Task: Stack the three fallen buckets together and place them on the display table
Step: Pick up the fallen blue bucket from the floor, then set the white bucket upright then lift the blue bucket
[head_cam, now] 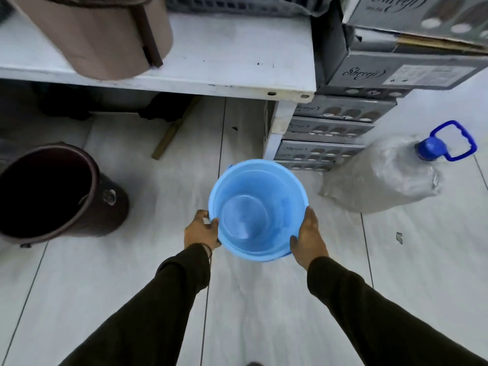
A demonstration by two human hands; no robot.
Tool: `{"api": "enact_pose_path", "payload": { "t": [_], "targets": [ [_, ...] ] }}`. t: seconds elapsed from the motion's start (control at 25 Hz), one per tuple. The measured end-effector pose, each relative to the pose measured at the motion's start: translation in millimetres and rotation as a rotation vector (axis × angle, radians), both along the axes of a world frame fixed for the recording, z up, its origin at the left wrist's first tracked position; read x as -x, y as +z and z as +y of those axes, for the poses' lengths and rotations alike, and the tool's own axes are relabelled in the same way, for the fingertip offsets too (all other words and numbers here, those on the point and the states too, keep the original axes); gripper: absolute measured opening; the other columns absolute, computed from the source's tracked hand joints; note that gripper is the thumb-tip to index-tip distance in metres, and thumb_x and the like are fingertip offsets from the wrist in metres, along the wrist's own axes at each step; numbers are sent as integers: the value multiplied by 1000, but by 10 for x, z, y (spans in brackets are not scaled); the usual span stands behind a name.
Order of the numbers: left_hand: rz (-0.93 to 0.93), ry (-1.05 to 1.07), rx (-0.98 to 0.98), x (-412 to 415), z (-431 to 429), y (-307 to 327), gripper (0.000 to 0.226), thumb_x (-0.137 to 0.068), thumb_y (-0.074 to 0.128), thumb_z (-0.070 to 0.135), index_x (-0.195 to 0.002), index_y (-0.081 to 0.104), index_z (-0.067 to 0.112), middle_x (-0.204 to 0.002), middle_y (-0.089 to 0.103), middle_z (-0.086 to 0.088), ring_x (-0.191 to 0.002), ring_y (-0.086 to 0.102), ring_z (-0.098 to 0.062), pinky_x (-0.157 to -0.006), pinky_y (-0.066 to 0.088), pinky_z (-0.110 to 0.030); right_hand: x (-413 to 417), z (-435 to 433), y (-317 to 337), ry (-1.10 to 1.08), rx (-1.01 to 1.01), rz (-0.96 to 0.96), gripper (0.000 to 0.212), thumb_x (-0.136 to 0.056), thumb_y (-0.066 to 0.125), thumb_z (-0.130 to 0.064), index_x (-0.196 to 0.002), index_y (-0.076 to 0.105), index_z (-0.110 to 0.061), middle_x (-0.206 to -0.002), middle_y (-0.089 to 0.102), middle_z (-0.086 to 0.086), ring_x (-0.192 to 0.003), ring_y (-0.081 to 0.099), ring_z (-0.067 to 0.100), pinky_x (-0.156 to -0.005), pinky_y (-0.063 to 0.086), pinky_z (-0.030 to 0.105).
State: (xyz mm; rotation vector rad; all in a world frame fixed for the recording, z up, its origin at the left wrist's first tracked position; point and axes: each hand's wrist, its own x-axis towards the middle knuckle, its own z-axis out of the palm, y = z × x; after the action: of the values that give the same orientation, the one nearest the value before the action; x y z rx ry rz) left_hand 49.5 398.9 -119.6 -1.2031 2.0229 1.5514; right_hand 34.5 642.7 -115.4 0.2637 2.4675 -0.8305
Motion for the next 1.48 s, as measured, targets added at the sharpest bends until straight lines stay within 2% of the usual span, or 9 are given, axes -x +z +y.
{"api": "enact_pose_path", "payload": {
  "t": [0.12,0.2,0.32,0.44,0.84,1.0,1.24,1.36,1.48],
  "targets": [
    [-13,126,-75,-22,-75,-30,35,-94,59,24,-127,51,14,-106,67,-18,-98,69,-37,-86,58,-46,-57,-81,-6,94,-64,58,78,-100,48,-27,-159,-2,-19,-169,0,-3,-140,43,30,-107,46,43],
    [30,-97,79,-143,-71,39,53,-96,54,34,-143,41,15,-125,63,-15,-115,61,-33,-92,49,-33,-48,-102,45,192,-186,78,75,-101,43,-39,-159,-1,-20,-169,0,-1,-152,21,28,-119,31,51],
    [80,-484,440,-434,-77,291,69,-97,45,45,-154,21,15,-159,32,-7,-145,34,-26,-117,30,-37,-142,-105,292,339,-341,153,74,-101,35,-46,-159,-2,-19,-169,-3,0,-156,1,26,-125,10,51],
    [132,-626,571,-764,-147,601,68,-98,39,44,-156,14,19,-165,18,-6,-151,20,-24,-124,18,-43,-386,-158,623,432,-351,172,73,-101,36,-45,-159,0,-19,-169,-3,0,-156,0,25,-126,7,50],
    [59,-751,663,-2553,-727,1083,59,-98,38,44,-153,25,26,-164,20,1,-152,16,-20,-125,13,-42,-1922,-851,1116,628,-374,159,68,-101,36,-41,-159,9,-18,-169,4,2,-156,3,25,-125,7,49],
    [26,-652,568,-3788,-982,875,54,-95,46,44,-146,39,29,-158,33,4,-147,28,-17,-122,23,-36,-2868,-1185,847,692,-325,106,62,-102,40,-35,-158,16,-24,-169,7,0,-156,4,25,-126,6,49],
    [-165,-470,313,-5288,-1019,48,51,-74,66,61,-118,55,35,-141,42,14,-117,57,-14,-94,50,-29,-3775,-1657,-95,938,-352,39,72,-96,50,-6,-157,20,-29,-167,18,-2,-155,13,25,-126,12,47],
    [-219,-412,199,-5509,-802,-474,51,-73,68,60,-114,57,32,-135,43,12,-110,60,-13,-90,48,-24,-3812,-1860,-510,1000,-373,134,77,-87,63,-2,-153,29,-22,-158,37,6,-147,33,29,-121,27,45],
    [-201,-320,65,-5441,-547,-790,54,-80,70,47,-124,54,21,-138,42,2,-117,56,-18,-94,40,-19,-3730,-1958,-647,1045,-395,285,56,-89,61,-12,-142,42,-17,-128,62,11,-116,60,31,-110,40,44]
  ]
}}
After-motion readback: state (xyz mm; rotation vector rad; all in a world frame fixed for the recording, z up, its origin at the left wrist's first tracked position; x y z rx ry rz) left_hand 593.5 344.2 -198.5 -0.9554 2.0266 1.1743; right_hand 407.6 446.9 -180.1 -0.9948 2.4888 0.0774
